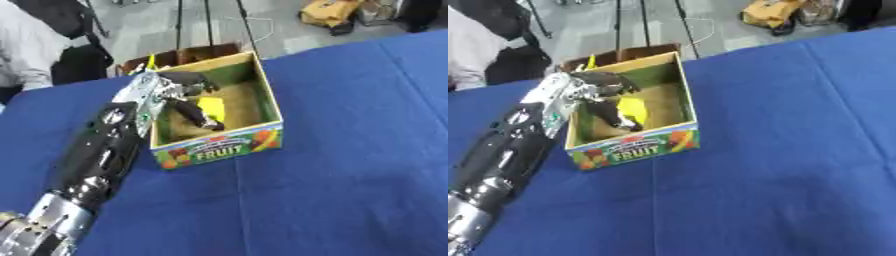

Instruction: Pick up objects on the table and place them in the box.

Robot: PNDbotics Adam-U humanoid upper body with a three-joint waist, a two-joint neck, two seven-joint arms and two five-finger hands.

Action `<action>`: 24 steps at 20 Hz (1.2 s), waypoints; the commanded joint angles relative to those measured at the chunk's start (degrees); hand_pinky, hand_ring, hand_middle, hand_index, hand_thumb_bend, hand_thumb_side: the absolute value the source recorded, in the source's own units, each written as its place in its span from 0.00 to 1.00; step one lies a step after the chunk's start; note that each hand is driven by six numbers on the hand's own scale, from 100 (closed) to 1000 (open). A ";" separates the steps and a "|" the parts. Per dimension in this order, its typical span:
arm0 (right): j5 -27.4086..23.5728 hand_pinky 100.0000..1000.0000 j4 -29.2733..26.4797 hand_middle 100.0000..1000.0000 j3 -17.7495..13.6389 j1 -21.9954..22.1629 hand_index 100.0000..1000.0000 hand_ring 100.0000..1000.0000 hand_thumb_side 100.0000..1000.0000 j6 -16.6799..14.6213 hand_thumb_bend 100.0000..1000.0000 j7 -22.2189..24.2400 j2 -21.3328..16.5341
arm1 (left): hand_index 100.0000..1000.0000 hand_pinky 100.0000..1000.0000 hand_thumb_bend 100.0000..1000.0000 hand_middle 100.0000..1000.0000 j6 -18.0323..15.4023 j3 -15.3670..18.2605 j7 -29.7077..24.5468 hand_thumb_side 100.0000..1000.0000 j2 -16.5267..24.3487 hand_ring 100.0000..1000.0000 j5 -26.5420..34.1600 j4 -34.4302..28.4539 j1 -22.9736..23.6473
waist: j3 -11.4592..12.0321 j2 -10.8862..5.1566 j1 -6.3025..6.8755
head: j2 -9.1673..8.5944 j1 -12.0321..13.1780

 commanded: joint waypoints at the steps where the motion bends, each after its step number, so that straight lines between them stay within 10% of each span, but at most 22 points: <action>1: -0.63 0.71 -0.89 0.56 -0.27 0.09 0.70 0.88 0.81 0.16 0.00 -0.19 -0.97 | 0.93 0.66 0.65 0.79 0.08 2.30 2.27 0.82 2.86 0.80 1.27 -3.96 -0.92 | 0.48 -1.70 -0.84 | 1.72 0.00; 4: -0.71 0.71 -0.89 0.56 -0.72 0.75 0.70 0.88 0.80 0.48 0.00 -0.60 -0.73 | 0.87 0.55 0.21 0.71 0.59 5.89 4.97 0.95 4.44 0.70 3.91 -8.27 -1.80 | 1.79 -2.43 -1.36 | 3.61 0.40; 17: -1.06 0.71 -0.89 0.56 -3.32 1.91 0.70 0.88 0.80 1.90 0.00 -3.60 0.64 | 0.80 0.41 0.12 0.58 4.09 23.30 17.36 0.87 5.35 0.52 16.30 -28.40 13.26 | 8.22 -3.95 -4.18 | 6.85 -1.70; 21: -1.26 0.71 -0.89 0.56 -3.47 1.93 0.70 0.87 0.80 2.00 0.00 -3.96 0.75 | 0.79 0.40 0.09 0.57 19.53 18.06 40.79 0.84 2.79 0.51 45.20 -53.54 34.28 | 8.82 -4.24 -4.71 | 7.18 -2.29; 24: -1.26 0.70 -0.89 0.56 -3.89 2.11 0.70 0.87 0.80 2.00 0.00 -4.50 0.85 | 0.78 0.39 0.07 0.54 23.15 18.17 49.05 0.83 0.87 0.49 56.08 -59.40 41.70 | 9.56 -4.28 -5.37 | 7.03 -3.17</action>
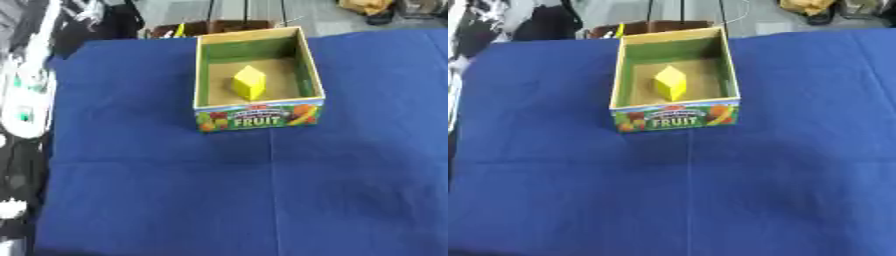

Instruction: Pick up objects on the table and place them in the box.

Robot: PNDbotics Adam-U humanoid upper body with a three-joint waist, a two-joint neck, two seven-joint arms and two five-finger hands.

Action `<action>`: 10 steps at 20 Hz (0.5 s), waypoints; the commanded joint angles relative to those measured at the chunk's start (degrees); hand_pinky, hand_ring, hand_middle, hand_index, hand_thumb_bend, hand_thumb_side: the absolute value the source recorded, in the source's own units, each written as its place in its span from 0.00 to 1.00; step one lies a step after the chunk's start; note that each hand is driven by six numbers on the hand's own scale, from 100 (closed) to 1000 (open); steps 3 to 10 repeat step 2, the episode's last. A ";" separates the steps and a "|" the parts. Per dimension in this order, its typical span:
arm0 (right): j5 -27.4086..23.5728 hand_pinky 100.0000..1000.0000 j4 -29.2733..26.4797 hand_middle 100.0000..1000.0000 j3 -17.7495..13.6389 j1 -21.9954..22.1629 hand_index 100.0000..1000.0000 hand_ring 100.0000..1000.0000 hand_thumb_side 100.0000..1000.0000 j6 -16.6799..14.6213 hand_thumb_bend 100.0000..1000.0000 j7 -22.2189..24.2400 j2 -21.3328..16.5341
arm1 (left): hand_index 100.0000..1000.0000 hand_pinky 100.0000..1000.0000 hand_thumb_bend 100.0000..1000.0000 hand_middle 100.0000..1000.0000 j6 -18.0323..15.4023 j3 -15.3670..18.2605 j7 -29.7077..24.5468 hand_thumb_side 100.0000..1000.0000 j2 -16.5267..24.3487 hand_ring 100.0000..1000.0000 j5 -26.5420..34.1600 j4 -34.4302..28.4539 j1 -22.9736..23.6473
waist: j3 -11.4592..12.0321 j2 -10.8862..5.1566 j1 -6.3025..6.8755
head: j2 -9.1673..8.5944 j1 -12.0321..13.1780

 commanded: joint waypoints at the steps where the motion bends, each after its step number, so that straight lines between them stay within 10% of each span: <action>1: -0.27 0.70 -0.89 0.56 -0.78 -0.21 0.70 0.87 0.80 -0.04 0.00 -0.73 -0.41 | 0.77 0.39 0.06 0.54 3.66 0.12 7.73 0.83 -1.12 0.48 9.44 -6.83 3.38 | 0.41 -1.04 -0.42 | 0.25 -0.79; 10: -0.24 0.70 -0.89 0.56 -0.87 -0.15 0.70 0.87 0.80 -0.03 0.00 -0.89 -0.34 | 0.77 0.39 0.05 0.53 4.09 0.39 8.65 0.82 -2.08 0.48 10.15 -7.50 4.72 | 0.63 -1.06 -0.59 | 0.14 -0.94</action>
